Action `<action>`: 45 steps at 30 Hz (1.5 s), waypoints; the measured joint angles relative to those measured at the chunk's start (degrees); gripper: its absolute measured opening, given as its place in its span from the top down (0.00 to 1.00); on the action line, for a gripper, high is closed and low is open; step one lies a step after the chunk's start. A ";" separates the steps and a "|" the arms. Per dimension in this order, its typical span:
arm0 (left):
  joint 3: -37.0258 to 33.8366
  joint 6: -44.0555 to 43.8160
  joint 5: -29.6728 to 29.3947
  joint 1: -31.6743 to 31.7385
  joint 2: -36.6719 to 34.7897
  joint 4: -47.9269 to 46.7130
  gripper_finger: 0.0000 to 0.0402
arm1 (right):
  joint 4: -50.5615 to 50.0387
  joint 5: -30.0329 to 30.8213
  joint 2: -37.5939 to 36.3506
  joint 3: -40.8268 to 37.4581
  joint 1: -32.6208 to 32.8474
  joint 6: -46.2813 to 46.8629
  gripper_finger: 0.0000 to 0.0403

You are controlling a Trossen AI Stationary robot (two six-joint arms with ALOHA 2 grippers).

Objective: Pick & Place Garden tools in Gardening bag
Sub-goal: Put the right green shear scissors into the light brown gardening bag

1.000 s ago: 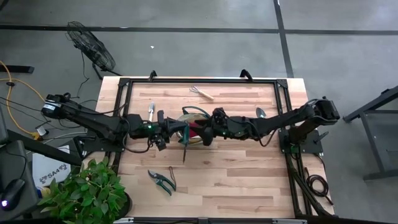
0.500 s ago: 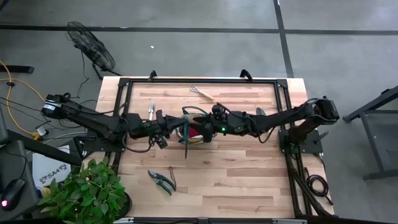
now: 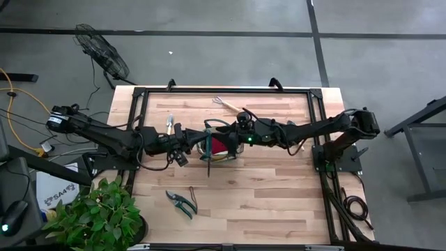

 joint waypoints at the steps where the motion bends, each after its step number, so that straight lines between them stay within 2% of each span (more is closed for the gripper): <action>1: -0.02 0.00 0.00 0.00 0.00 0.02 0.92 | -0.01 -0.01 0.00 0.00 0.01 0.09 0.33; 10: 0.00 0.00 -0.04 0.00 0.00 0.06 0.92 | 0.76 -1.65 1.59 0.01 0.12 3.93 0.33; 14: -0.07 0.02 -0.35 0.00 0.07 -0.39 0.92 | 4.48 -1.85 3.96 -0.01 0.14 5.79 0.33; 23: -0.04 -0.17 -0.15 0.00 0.04 0.15 0.92 | 8.39 -2.33 4.61 -0.03 -0.01 5.18 0.33; 40: -0.04 -0.10 1.95 0.02 0.02 0.46 0.92 | 9.08 -3.27 4.63 -0.03 -0.67 5.79 0.33; 45: -0.04 -0.07 1.95 0.02 0.02 0.46 0.92 | 9.05 -4.11 4.63 -0.03 -0.67 5.85 0.39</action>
